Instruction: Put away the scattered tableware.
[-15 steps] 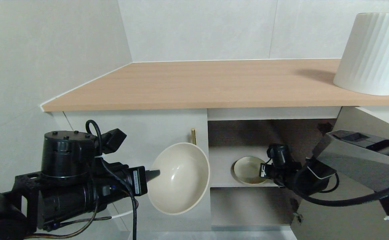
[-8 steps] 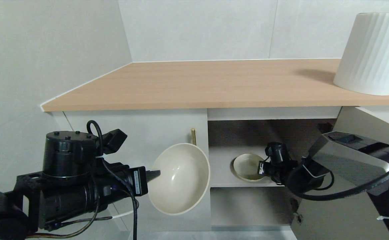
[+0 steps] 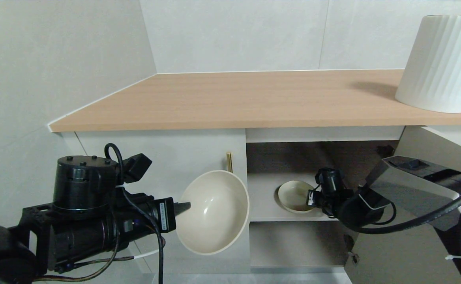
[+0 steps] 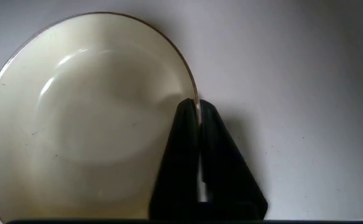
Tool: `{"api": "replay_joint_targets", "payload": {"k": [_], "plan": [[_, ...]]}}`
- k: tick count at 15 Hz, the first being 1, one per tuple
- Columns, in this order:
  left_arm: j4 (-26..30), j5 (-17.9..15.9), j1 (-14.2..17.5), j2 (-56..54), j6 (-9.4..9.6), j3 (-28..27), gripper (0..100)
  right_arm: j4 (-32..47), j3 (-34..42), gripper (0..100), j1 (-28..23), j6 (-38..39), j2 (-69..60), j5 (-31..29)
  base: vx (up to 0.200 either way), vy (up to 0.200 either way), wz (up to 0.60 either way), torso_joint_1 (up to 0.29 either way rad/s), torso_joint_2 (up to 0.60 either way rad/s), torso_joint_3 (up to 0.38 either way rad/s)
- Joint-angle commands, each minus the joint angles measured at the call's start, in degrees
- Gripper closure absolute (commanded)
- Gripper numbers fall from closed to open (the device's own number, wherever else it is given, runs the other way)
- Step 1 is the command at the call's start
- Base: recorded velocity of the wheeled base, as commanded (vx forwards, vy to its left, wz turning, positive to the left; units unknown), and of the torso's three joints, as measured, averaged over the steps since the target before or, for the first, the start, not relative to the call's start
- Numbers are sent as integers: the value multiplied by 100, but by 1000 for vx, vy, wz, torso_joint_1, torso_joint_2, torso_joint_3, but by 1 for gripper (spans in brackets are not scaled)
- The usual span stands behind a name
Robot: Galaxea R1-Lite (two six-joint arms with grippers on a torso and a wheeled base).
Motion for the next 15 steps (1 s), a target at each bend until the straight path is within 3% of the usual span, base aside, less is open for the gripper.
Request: {"api": "replay_joint_targets", "payload": {"k": [1, 5, 9, 12, 15], "plan": [[-1, -2, 0, 20, -3, -1, 100, -7, 0, 0, 2, 1, -11, 1, 0, 0, 0, 0, 0, 0], [-19, 16, 0, 91, -12, -19, 100, -16, 123, 0, 28, 19, -187, -17, 0, 0, 0, 0, 0, 0], [-221, 60, -26, 337, -3, -54, 100, -51, 1046, 0, 345, -25, -1303, 36, 0, 0, 0, 0, 0, 0], [-300, 613, -439, 741, -30, -124, 100, 134, 2241, 0, 1162, -474, -3193, 774, 0, 0, 0, 0, 0, 0], [-388, 1185, -879, 1409, -56, -186, 100, 881, 2505, 0, 1874, -535, -4019, 818, 0, 0, 0, 0, 0, 0]]}}
